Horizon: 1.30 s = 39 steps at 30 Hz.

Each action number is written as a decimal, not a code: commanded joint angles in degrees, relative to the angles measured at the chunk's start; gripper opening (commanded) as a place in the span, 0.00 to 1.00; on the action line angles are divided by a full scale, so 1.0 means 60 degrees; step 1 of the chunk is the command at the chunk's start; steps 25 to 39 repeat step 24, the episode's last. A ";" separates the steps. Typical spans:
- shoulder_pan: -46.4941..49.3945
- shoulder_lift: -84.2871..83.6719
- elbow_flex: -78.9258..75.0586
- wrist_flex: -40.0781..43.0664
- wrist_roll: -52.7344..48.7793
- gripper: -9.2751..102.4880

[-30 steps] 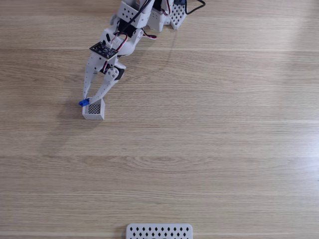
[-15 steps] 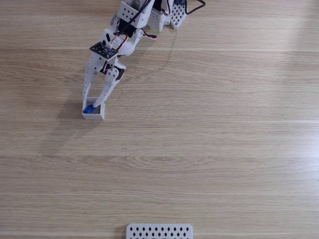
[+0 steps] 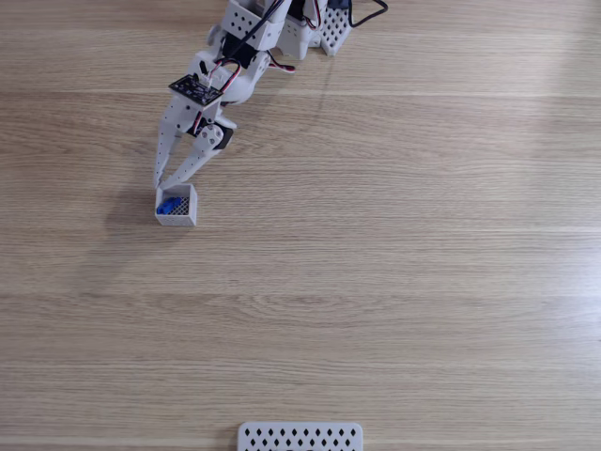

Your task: Grasp a peg and put it in the crate.

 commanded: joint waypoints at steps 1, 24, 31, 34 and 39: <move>-0.0205 0.0996 -0.0835 0.0044 -0.0029 0.08; -0.5273 0.9580 0.0601 1.0269 -0.0029 0.08; -0.5273 0.9580 0.0601 1.0269 -0.0029 0.08; -0.5273 0.9580 0.0601 1.0269 -0.0029 0.08; -0.5273 0.9580 0.0601 1.0269 -0.0029 0.08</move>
